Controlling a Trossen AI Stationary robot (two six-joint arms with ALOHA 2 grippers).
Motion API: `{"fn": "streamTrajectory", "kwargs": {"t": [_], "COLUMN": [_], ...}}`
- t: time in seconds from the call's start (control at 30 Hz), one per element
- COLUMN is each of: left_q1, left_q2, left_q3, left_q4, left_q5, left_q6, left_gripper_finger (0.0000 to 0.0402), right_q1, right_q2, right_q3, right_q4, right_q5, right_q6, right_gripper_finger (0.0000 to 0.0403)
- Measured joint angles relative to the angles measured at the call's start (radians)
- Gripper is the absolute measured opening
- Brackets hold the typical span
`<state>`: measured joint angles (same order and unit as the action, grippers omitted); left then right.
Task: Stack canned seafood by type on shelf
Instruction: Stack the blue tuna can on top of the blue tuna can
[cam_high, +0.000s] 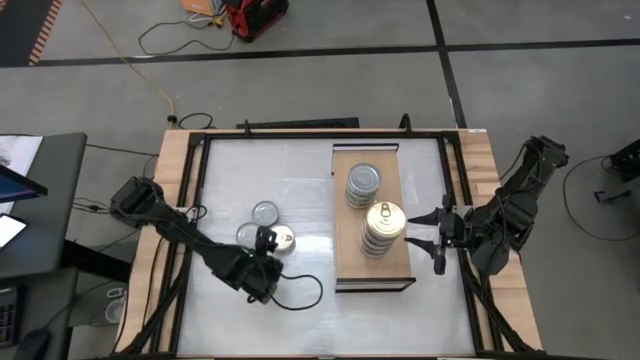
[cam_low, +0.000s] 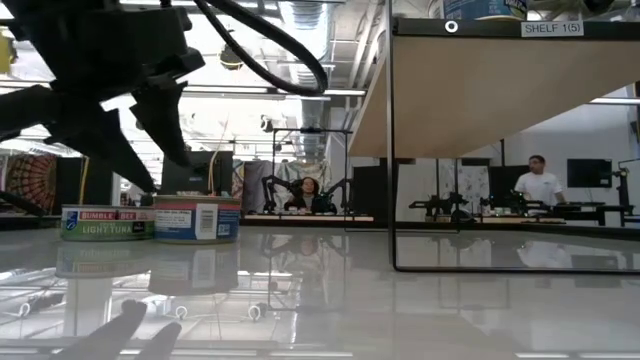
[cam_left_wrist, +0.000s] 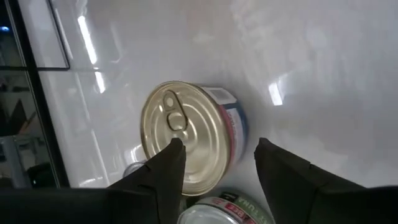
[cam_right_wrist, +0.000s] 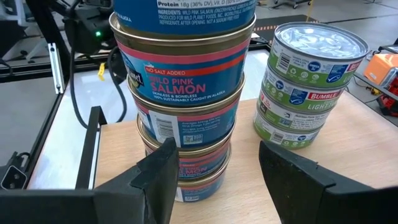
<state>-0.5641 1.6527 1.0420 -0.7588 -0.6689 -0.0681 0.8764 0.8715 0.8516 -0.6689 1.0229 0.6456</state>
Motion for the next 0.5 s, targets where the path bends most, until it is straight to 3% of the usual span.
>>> {"fn": "streamTrajectory", "kwargs": {"t": [0.4,0.5], "left_q1": [0.062,0.059], "left_q2": [0.001,0.001], "left_q3": [-0.074,-0.079], "left_q4": [0.094,0.093], "left_q5": [0.043,0.012], "left_q6": [-0.019,-0.030], "left_gripper_finger": [0.0123,0.0110], "right_q1": [0.000,0.000], "right_q2": [0.000,0.000], "right_q3": [0.000,0.000], "right_q4": [0.000,-0.005], "right_q5": [0.000,0.000], "right_q6": [-0.001,-0.001], "right_gripper_finger": [0.0246,0.0246]}}
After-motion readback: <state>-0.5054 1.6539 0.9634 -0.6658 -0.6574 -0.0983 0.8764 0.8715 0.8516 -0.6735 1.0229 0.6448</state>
